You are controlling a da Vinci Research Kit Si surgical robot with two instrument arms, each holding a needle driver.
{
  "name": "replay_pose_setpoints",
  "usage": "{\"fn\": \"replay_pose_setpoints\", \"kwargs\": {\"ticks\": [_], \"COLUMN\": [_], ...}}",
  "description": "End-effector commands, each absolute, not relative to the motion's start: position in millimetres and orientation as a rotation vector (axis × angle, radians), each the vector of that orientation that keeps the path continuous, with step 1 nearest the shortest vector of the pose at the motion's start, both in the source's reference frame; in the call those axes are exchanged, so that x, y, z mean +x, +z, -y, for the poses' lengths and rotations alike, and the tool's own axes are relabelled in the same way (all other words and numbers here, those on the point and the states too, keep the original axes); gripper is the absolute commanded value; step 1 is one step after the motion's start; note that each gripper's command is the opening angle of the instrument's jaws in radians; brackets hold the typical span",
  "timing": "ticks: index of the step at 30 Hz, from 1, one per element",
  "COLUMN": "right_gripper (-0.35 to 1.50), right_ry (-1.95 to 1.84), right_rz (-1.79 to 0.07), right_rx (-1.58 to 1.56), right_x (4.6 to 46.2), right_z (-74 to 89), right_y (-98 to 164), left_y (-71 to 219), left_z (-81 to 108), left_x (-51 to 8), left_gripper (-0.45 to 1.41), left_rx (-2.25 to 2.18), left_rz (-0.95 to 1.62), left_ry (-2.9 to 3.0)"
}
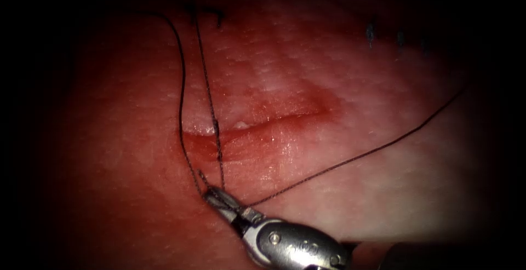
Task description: Wound Closure
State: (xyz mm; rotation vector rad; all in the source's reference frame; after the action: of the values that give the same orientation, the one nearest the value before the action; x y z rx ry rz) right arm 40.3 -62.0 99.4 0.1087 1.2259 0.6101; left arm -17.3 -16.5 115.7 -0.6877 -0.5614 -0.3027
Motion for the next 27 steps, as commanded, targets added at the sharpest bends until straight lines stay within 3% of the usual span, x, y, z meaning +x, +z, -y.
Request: {"fn": "replay_pose_setpoints", "kwargs": {"ticks": [1, 2, 3, 4, 6, 8, 10, 19, 20, 27], "right_gripper": [-0.35, -0.05, 0.42, 0.66, 1.01, 1.21, 1.33, 1.33, 1.33, 1.3], "right_ry": [0.592, 0.591, 0.598, 0.599, 0.586, 0.575, 0.563, 0.469, 0.404, 0.169], "right_rz": [-1.269, -1.281, -1.301, -1.314, -1.328, -1.331, -1.339, -1.321, -1.25, -1.264], "right_rx": [0.148, 0.153, 0.159, 0.16, 0.153, 0.15, 0.16, 0.25, 0.305, 0.271], "right_x": [41.0, 41.0, 40.9, 40.9, 41.1, 41.5, 42.4, 43.2, 42.8, 39.1], "right_z": [61.7, 61.3, 60.9, 60.7, 60.5, 60.8, 62.4, 67.5, 69.1, 68.6], "right_y": [99, 99, 99, 98, 98, 97, 95, 89, 87, 86], "left_y": [116, 115, 115, 114, 113, 112, 110, 105, 103, 98], "left_z": [17.2, 17.6, 18.0, 18.3, 19.0, 19.6, 20.6, 24.7, 26.2, 28.2], "left_x": [-18.1, -18.3, -18.5, -18.7, -19.2, -19.6, -20.1, -21.5, -22.0, -23.1], "left_gripper": [-0.45, -0.45, -0.45, -0.45, -0.45, -0.45, -0.45, -0.45, -0.45, -0.45], "left_rx": [-0.666, -0.652, -0.639, -0.627, -0.605, -0.589, -0.568, -0.499, -0.476, -0.415], "left_rz": [0.606, 0.631, 0.655, 0.676, 0.71, 0.73, 0.763, 0.854, 0.884, 0.954], "left_ry": [-0.292, -0.285, -0.278, -0.281, -0.28, -0.295, -0.3, -0.297, -0.308, -0.329]}}
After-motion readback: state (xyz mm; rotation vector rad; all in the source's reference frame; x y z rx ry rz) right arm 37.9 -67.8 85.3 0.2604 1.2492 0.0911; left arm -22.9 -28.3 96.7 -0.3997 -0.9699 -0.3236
